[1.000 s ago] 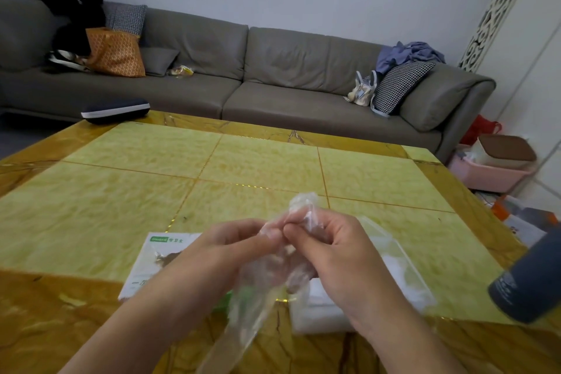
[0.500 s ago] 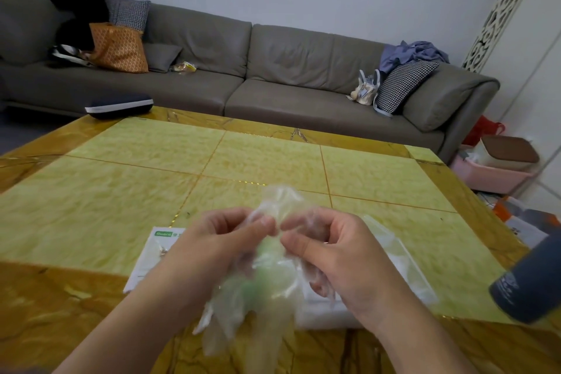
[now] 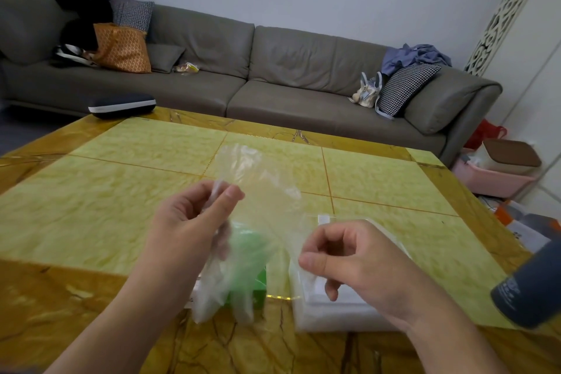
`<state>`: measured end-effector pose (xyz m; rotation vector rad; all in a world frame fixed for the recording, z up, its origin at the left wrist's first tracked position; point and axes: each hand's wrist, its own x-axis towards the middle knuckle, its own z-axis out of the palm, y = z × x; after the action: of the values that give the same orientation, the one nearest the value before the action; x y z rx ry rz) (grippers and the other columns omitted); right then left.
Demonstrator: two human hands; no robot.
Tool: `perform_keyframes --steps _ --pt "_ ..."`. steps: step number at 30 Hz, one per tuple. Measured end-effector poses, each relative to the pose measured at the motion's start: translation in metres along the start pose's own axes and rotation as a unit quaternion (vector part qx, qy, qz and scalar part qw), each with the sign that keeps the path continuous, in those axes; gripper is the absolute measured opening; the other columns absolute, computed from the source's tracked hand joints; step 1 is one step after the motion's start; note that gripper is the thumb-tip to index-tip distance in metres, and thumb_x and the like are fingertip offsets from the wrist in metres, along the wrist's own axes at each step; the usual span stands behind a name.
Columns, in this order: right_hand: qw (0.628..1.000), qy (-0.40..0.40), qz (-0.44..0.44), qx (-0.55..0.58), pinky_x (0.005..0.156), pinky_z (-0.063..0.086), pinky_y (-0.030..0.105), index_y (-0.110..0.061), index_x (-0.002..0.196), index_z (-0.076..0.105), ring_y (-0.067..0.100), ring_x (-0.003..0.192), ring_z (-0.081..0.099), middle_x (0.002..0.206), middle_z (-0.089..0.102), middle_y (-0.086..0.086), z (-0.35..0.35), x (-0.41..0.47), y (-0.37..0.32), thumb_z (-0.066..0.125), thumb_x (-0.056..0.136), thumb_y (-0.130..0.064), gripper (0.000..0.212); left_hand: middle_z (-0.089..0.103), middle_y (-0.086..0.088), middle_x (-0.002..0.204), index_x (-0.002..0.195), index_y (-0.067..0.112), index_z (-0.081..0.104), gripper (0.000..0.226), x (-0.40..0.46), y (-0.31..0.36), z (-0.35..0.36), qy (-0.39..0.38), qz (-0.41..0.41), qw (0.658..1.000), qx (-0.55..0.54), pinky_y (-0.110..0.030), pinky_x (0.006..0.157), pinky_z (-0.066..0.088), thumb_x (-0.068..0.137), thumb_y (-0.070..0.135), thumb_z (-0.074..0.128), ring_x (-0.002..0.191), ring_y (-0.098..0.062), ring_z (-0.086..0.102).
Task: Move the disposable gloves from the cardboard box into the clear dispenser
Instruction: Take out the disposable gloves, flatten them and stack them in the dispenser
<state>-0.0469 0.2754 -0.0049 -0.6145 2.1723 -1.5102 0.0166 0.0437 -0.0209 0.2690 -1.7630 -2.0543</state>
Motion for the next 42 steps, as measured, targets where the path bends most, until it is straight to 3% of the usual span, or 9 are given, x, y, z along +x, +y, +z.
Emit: perform_keyframes --steps 8,13,19,25,32,36,38,40,42 --pt "0.991 -0.052 0.05 -0.111 0.059 0.047 0.028 -0.017 0.087 0.074 0.014 0.064 0.058 0.079 0.069 0.0 -0.02 -0.012 -0.009 0.086 0.087 -0.026 0.015 0.054 -0.006 0.063 0.092 0.022 0.08 0.018 0.004 -0.001 -0.002 -0.001 -0.003 1.0 -0.004 -0.035 0.051 0.042 0.084 0.037 0.075 0.049 -0.021 0.044" --pt "0.997 0.04 -0.033 0.061 0.093 0.059 0.04 -0.021 0.125 0.067 0.02 0.107 0.072 0.114 0.076 0.002 -0.011 -0.005 -0.011 0.08 0.083 -0.043 0.049 0.048 -0.015 0.054 0.089 0.011 0.074 0.025 -0.008 0.0 0.01 -0.132 -0.018 0.99 0.045 -0.031 0.05 0.035 0.085 0.036 0.076 0.045 -0.022 0.039" --pt "0.993 0.073 -0.068 0.07 0.052 0.047 0.034 0.008 0.087 0.062 0.027 0.047 0.053 0.061 0.062 0.021 0.0 0.001 -0.003 0.071 0.098 -0.008 0.021 0.041 -0.01 0.061 0.084 0.005 0.069 0.042 -0.008 0.001 0.008 -0.21 -0.054 0.972 0.091 -0.023 0.046 0.028 0.077 0.042 0.087 0.051 -0.017 0.035" --pt "0.987 0.07 -0.06 0.133 0.043 0.037 0.025 0.008 0.085 0.053 0.027 0.047 0.043 0.068 0.054 0.023 -0.019 -0.005 0.002 0.072 0.095 -0.006 0.025 0.036 -0.018 0.075 0.093 -0.004 0.062 0.049 0.009 0.007 -0.016 -0.223 -0.17 0.959 -0.039 -0.025 0.048 0.026 0.075 0.033 0.086 0.058 -0.019 0.028" --pt "0.988 0.058 -0.017 0.14 0.042 0.039 0.032 0.003 0.091 0.066 0.025 0.049 0.05 0.071 0.063 0.021 -0.034 -0.013 0.005 0.076 0.093 -0.012 0.019 0.059 -0.008 0.073 0.093 0.0 0.061 0.025 0.002 0.014 0.019 -0.258 -0.172 0.949 0.058 -0.028 0.057 0.043 0.088 0.018 0.078 0.06 -0.018 0.05" --pt "0.961 0.213 -0.008 0.175 0.04 0.041 0.029 0.0 0.094 0.071 0.025 0.049 0.052 0.075 0.069 0.022 -0.055 -0.013 0.021 0.073 0.093 -0.003 0.004 0.07 0.001 0.083 0.1 0.016 0.067 0.03 0.008 0.025 0.044 -0.061 -0.02 0.979 0.192 -0.029 0.069 0.05 0.078 0.027 0.084 0.072 -0.014 0.064" --pt "0.958 0.255 0.014 0.128 0.042 0.042 0.03 -0.002 0.095 0.071 0.026 0.05 0.054 0.076 0.073 0.022 -0.065 -0.012 0.03 0.073 0.095 -0.004 0.003 0.064 0.01 0.096 0.106 0.028 0.062 0.029 0.001 0.028 0.063 0.029 0.168 0.933 0.317 -0.029 0.078 0.049 0.084 0.028 0.08 0.089 -0.012 0.06" --pt "0.96 0.272 0.039 0.056 0.043 0.043 0.031 -0.001 0.092 0.071 0.026 0.051 0.055 0.072 0.072 0.022 -0.07 -0.01 0.039 0.07 0.097 -0.006 0.007 0.055 0.014 0.104 0.11 0.027 0.06 0.024 -0.012 0.032 0.09 0.009 0.338 0.859 0.385 -0.026 0.084 0.045 0.089 0.025 0.071 0.097 -0.011 0.052" --pt "0.962 0.267 0.05 0.014 0.042 0.041 0.03 0.001 0.089 0.069 0.025 0.047 0.055 0.064 0.069 0.02 -0.069 -0.008 0.043 0.067 0.097 -0.007 0.012 0.052 0.016 0.108 0.111 0.029 0.06 0.017 -0.021 0.023 0.119 -0.118 0.354 0.82 0.434 -0.019 0.083 0.046 0.095 0.027 0.062 0.099 -0.005 0.051"
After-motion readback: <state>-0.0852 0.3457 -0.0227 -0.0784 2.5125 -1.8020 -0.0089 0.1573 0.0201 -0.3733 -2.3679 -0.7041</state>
